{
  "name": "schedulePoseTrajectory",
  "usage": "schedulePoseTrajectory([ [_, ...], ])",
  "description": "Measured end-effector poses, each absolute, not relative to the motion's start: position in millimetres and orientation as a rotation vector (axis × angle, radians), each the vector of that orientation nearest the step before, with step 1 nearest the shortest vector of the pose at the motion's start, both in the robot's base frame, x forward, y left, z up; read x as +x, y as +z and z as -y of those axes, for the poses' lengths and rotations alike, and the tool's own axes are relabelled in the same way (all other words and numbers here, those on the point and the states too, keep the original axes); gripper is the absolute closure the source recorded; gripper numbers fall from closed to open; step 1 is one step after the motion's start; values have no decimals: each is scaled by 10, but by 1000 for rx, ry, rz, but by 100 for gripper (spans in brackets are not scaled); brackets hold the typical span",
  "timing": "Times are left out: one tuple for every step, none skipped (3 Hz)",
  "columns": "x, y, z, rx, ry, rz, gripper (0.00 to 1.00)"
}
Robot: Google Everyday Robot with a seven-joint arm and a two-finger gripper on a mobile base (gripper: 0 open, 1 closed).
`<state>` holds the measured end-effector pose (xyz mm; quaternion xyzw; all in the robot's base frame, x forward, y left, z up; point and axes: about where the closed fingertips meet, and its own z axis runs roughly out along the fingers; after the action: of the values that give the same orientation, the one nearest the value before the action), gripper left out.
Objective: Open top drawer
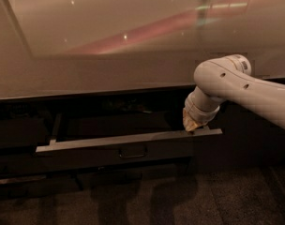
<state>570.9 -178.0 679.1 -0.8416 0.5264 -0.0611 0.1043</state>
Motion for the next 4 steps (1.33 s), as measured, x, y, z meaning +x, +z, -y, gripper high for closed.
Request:
schedulePoseTrajectory([
  [5567,6695,1771,-2485,-163,-1546,100],
  [5567,6711,1771,-2485,-163,-1546,100],
  [5297,6489,1770,-2504,-153,-1534,100],
  [4991,6301,1780,-2517,-143,-1521,100],
])
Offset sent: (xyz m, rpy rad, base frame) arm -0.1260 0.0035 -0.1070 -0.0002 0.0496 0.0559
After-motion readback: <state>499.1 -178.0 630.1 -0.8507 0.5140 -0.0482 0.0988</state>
